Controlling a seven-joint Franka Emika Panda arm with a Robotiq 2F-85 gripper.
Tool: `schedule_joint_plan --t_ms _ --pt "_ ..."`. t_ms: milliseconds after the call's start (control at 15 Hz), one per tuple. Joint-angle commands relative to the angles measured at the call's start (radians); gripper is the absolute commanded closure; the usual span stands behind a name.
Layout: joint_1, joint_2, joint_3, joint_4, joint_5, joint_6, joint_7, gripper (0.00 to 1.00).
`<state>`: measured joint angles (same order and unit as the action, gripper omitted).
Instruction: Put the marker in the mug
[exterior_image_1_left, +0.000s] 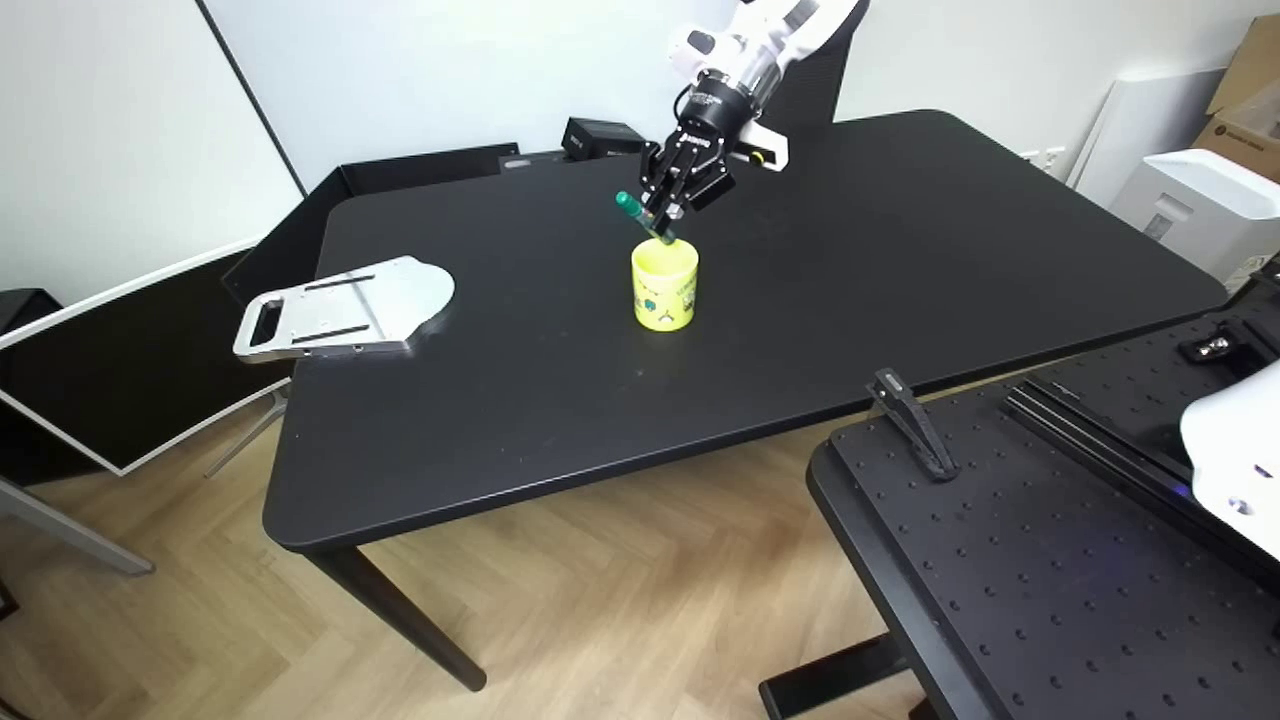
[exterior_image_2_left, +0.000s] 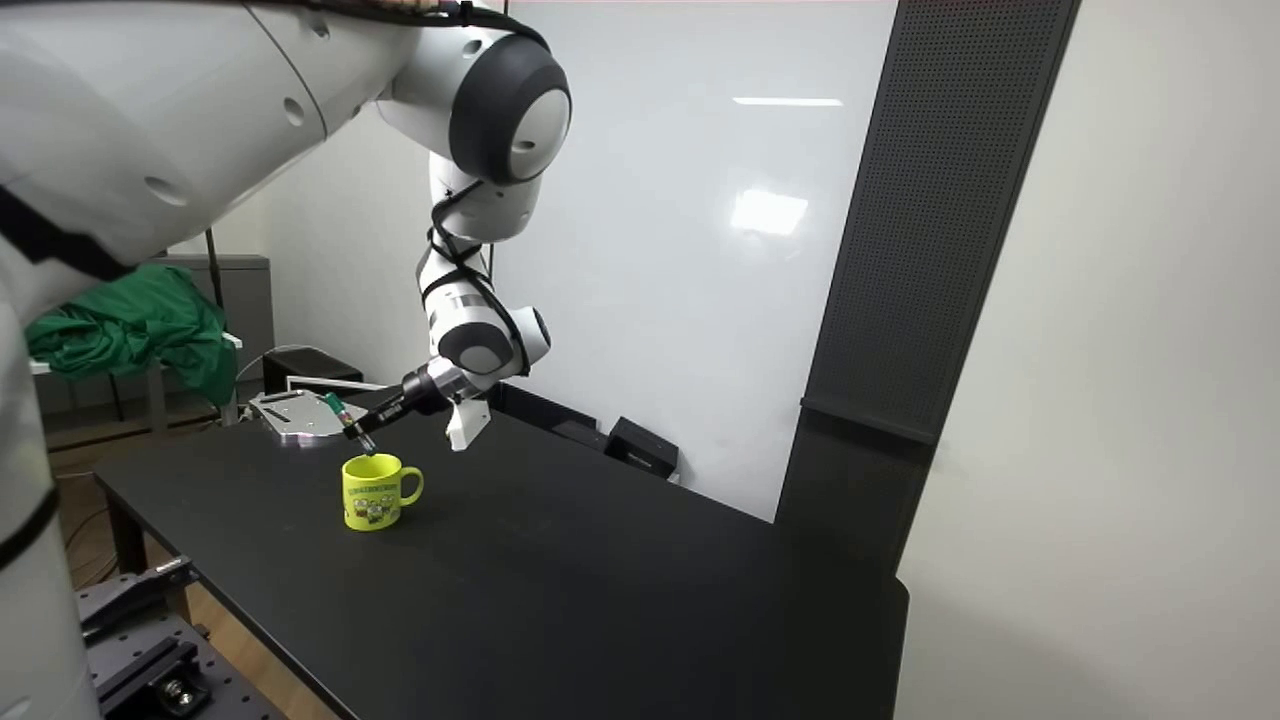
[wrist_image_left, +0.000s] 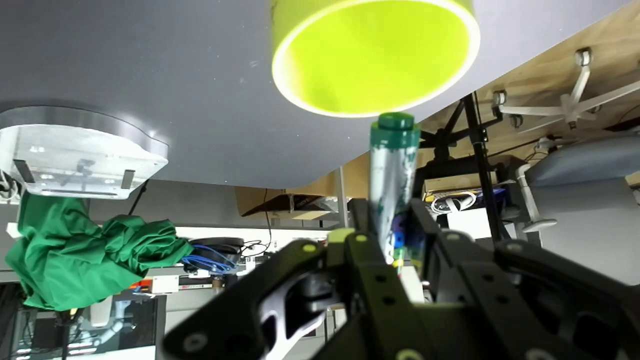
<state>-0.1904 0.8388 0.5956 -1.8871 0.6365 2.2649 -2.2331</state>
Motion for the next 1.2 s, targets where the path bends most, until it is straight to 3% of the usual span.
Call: schedule_joint_plan --t_ms 0,200,267,400,800,933,1133 --pt "0.015 0.006 -0.030 -0.020 0.087 -0.007 -0.051 0.95" --pt "0.043 0.021 -0.063 -0.009 0.097 -0.004 -0.048 0.95" --pt "0.051 0.024 -0.070 -0.007 0.098 0.002 -0.050 0.54" --pt "0.071 0.022 -0.084 -0.005 0.097 0.013 -0.045 0.49" --pt "0.108 -0.010 -0.090 -0.006 0.094 0.041 -0.038 0.06" --pt "0.117 -0.037 -0.089 -0.013 0.086 0.052 -0.034 0.00" --pt "0.136 -0.084 -0.092 -0.020 0.070 0.051 -0.033 0.00"
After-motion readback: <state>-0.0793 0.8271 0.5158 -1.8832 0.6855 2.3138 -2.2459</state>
